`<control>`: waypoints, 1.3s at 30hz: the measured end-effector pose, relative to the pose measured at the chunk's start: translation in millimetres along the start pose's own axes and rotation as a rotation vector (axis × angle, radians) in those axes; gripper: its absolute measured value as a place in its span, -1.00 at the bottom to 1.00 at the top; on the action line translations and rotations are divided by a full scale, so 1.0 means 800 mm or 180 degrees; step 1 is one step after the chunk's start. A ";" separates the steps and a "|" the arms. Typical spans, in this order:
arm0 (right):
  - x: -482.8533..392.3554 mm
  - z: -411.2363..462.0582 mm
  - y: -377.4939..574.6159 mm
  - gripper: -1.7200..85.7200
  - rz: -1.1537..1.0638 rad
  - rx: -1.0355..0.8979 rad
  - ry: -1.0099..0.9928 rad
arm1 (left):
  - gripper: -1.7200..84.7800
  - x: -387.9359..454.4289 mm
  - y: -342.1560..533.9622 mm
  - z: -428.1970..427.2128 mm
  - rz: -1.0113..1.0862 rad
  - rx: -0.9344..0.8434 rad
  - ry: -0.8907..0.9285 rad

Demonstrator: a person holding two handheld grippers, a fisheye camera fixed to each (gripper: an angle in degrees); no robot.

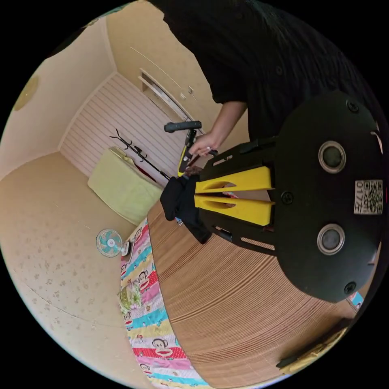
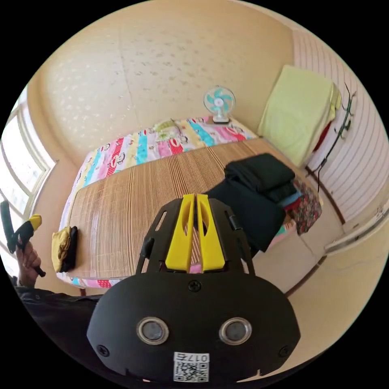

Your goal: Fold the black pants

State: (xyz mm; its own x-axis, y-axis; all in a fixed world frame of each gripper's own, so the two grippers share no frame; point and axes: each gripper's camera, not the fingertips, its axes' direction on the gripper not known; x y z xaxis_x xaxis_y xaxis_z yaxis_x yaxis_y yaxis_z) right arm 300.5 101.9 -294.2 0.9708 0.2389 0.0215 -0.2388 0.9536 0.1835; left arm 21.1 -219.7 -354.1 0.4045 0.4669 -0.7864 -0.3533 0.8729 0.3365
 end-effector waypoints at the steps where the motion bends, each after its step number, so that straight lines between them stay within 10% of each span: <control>1: 0.040 0.009 0.008 -0.91 0.0134 -0.0081 -0.0100 | -0.98 0.004 -0.006 0.007 0.0045 -0.0022 -0.0077; 14: 0.356 0.204 -0.082 -0.70 0.2125 -0.0206 -0.1271 | -0.98 0.019 -0.052 0.101 -0.0413 -0.0202 -0.0745; 22: 0.372 0.228 -0.145 -0.86 0.2334 0.0492 -0.2109 | -0.98 0.003 -0.018 0.066 -0.0985 -0.0120 -0.1185; 30: 0.185 0.011 -0.381 -0.90 -0.0455 0.1134 -0.2552 | -0.98 -0.004 -0.030 0.027 -0.0875 0.0238 -0.1246; 35: -0.039 0.023 -0.340 -0.90 -0.2821 -0.0704 -0.3020 | -0.98 -0.013 -0.039 0.034 -0.0766 0.0257 -0.1225; 39: -0.129 0.177 -0.211 -0.90 -0.2868 -0.1990 -0.3159 | -0.98 -0.026 -0.046 0.042 -0.0787 0.0243 -0.1157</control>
State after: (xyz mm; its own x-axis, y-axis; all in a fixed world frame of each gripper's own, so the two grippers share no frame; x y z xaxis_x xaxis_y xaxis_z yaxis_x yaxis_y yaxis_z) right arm 244.2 -109.6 -188.1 0.3510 -0.4374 0.8279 0.7183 0.6930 0.0617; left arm 54.2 -256.8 -332.4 0.7441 0.2503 -0.6195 -0.1509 0.9662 0.2090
